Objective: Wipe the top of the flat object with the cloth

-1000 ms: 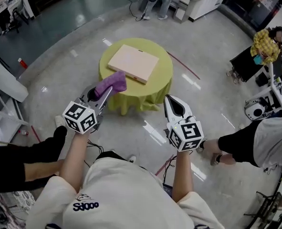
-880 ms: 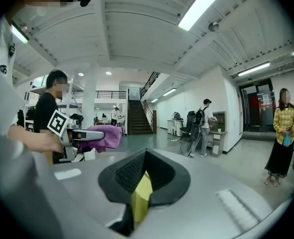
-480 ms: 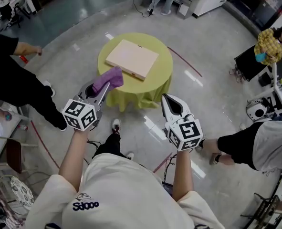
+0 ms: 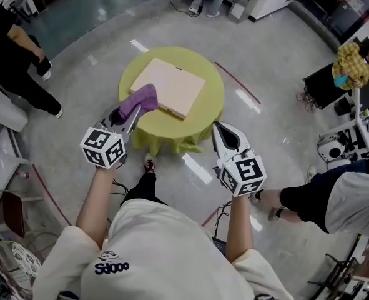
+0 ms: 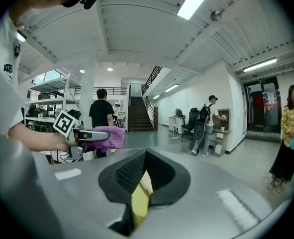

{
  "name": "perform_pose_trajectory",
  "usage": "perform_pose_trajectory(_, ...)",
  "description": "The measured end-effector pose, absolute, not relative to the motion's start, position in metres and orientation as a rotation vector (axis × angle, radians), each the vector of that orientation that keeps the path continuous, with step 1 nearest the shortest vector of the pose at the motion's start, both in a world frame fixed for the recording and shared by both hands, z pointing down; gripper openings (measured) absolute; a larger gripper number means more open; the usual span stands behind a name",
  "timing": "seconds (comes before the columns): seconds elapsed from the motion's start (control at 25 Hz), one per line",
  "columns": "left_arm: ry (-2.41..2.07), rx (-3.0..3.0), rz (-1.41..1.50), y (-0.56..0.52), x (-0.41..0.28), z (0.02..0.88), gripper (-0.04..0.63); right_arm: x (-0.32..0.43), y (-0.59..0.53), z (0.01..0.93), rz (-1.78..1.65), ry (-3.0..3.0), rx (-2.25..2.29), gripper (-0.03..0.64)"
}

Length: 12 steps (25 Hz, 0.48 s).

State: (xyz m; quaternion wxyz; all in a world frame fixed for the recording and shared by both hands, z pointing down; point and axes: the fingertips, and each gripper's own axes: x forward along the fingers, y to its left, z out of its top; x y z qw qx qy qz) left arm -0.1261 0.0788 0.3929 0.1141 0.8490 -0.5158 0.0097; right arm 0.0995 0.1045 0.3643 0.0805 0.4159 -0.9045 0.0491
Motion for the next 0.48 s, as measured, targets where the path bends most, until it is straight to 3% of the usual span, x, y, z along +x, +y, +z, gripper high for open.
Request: perform_pose_trajectory(0.48, -1.505, 2.456, 0.103, -0.055, -0.169, 0.411, 0.100, 0.058, -0.037, 0.380, 0.237, -2.689, 1.224, 0.009)
